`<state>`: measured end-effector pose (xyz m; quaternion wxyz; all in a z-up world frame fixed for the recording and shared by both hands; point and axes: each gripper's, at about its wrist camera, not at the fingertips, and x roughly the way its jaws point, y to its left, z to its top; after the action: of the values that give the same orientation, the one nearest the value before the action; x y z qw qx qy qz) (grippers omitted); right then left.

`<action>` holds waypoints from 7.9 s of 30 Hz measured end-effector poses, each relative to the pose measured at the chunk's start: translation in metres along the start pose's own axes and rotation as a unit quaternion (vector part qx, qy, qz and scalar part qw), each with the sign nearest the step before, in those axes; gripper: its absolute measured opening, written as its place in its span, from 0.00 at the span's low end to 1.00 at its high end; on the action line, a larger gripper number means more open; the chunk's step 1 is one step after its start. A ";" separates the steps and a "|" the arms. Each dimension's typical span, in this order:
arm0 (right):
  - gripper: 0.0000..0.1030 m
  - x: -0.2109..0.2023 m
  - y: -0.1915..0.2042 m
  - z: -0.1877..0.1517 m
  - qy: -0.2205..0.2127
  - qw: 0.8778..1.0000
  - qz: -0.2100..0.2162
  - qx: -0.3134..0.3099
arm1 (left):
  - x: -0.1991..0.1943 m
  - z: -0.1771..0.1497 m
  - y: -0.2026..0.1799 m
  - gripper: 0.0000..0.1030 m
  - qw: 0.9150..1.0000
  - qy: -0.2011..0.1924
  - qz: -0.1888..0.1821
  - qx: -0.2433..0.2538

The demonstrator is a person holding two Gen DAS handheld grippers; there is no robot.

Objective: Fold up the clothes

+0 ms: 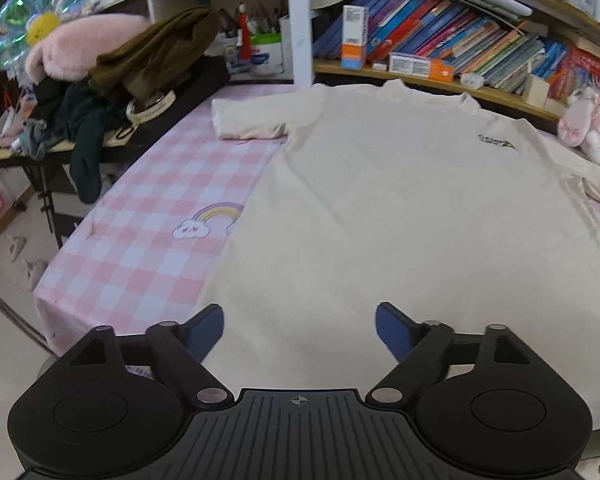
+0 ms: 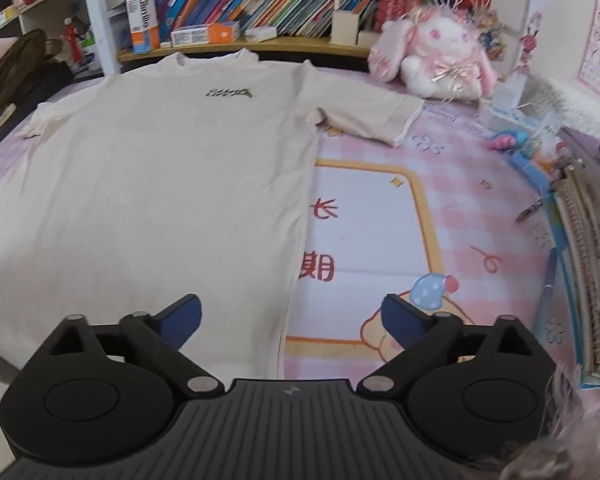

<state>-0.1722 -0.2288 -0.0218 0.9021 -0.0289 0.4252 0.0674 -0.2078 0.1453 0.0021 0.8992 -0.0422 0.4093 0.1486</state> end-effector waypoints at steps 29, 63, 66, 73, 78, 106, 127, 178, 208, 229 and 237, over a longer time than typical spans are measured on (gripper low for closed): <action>1.00 0.018 0.153 0.009 0.023 0.988 -0.123 0.094 | 0.081 0.060 0.045 0.88 0.969 0.027 -0.197 0.144; 1.00 0.019 0.198 0.023 0.059 0.976 -0.177 0.109 | 0.269 0.165 0.199 0.37 0.891 0.056 -0.190 -0.408; 1.00 0.016 0.198 0.023 0.060 0.976 -0.181 0.107 | 0.278 0.165 0.206 0.37 0.865 0.052 -0.199 -0.458; 1.00 0.014 0.197 0.022 0.063 0.974 -0.186 0.110 | 0.290 0.169 0.208 0.37 0.850 0.041 -0.207 -0.483; 1.00 0.014 0.199 0.023 0.063 0.975 -0.187 0.106 | 0.293 0.171 0.210 0.25 0.847 0.041 -0.198 -0.491; 1.00 0.075 0.122 0.065 0.047 0.992 -0.105 0.044 | 0.241 0.212 0.147 0.05 0.913 -0.017 -0.110 -0.393; 1.00 0.119 0.046 0.074 0.065 0.997 -0.004 0.034 | 0.233 0.218 0.001 0.47 0.978 0.034 -0.141 -0.148; 1.00 0.125 0.050 0.078 0.072 0.996 -0.024 0.037 | 0.301 0.262 -0.008 0.30 0.996 0.027 -0.082 0.016; 1.00 0.129 0.063 0.080 0.077 0.993 -0.050 0.071 | 0.236 0.181 -0.006 0.08 0.967 -0.033 0.000 0.254; 1.00 0.131 0.066 0.079 0.060 0.993 -0.057 0.078 | 0.235 0.266 0.093 0.47 0.993 -0.019 -0.103 0.052; 1.00 0.132 0.067 0.079 0.056 0.994 -0.058 0.078 | 0.307 0.304 0.044 0.47 0.991 -0.021 -0.134 0.001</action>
<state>-0.0385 -0.1407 -0.0725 0.8785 0.0134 0.4771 -0.0197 0.1888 0.3186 -0.0247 0.9193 -0.0928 0.3815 0.0274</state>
